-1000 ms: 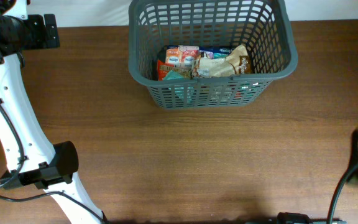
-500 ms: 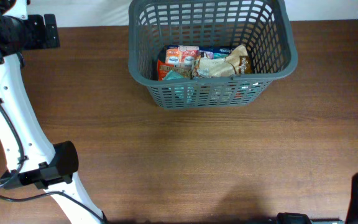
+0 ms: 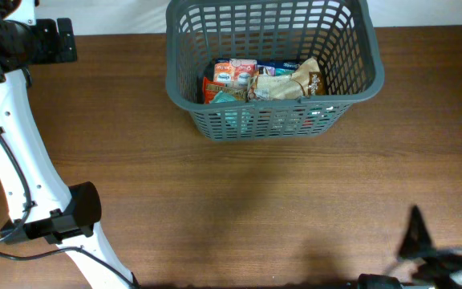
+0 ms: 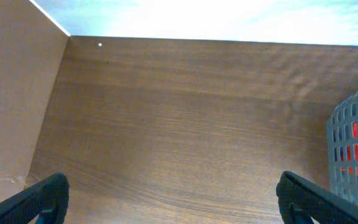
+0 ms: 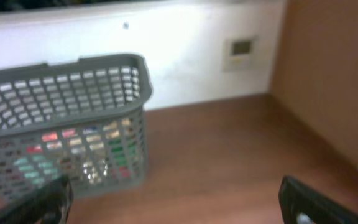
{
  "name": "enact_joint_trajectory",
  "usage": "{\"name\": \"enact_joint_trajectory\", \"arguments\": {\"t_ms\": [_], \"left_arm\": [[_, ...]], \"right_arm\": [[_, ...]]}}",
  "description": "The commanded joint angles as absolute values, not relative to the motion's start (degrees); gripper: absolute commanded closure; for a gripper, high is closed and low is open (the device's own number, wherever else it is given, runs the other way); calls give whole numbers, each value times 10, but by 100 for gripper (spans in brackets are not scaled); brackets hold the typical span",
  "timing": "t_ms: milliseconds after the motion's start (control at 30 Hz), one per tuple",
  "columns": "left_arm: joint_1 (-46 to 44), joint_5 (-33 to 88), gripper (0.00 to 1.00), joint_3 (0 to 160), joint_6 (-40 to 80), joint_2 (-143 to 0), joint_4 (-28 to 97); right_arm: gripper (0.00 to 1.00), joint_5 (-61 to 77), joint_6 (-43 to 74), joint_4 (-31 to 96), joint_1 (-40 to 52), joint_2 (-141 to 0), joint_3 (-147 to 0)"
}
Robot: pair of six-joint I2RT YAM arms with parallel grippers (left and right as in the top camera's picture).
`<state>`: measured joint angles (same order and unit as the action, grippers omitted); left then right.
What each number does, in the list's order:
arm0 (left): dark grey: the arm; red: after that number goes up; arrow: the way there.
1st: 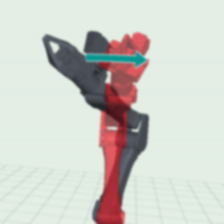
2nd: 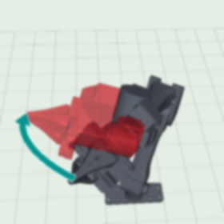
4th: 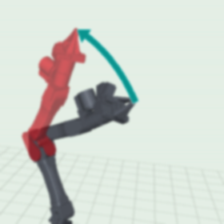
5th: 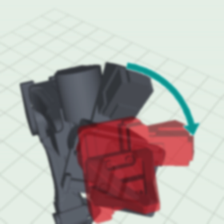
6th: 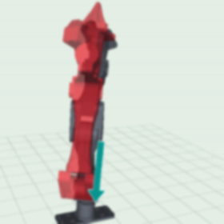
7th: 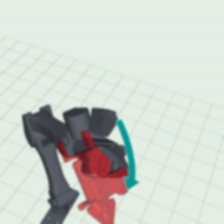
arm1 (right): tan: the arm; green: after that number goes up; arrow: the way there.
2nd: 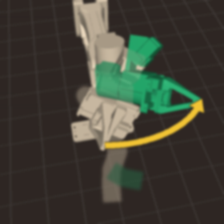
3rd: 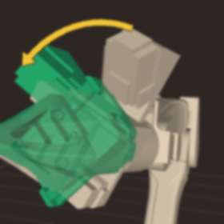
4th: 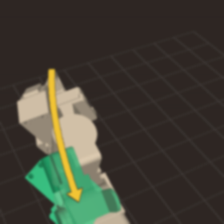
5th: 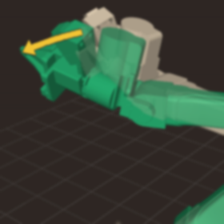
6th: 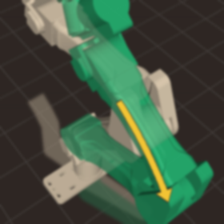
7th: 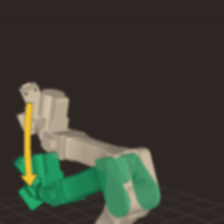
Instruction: Pack container
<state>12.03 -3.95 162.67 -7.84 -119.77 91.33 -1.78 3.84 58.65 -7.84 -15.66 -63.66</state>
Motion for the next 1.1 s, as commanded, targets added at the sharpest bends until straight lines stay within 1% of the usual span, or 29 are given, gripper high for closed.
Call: {"name": "enact_joint_trajectory", "arguments": {"t_ms": [0, 200, 400, 500, 633, 1067], "left_arm": [[122, -44, 1, 1624, -73, -1192, 914], [122, -44, 1, 1624, -73, -1192, 914], [122, -44, 1, 1624, -73, -1192, 914], [122, -44, 1, 1624, -73, -1192, 914], [122, -44, 1, 1624, -73, -1192, 914], [122, -44, 1, 1624, -73, -1192, 914]], "right_arm": [[1, 54, 34, 514, -70, -121, -481], [1, 56, 34, 412, -70, -112, -278], [1, 58, 34, 309, -68, -93, -151], [1, 58, 34, 276, -57, -51, -93], [1, 56, 34, 268, -53, -2, -77], [1, 56, 34, 268, -53, -2, -77]]}}
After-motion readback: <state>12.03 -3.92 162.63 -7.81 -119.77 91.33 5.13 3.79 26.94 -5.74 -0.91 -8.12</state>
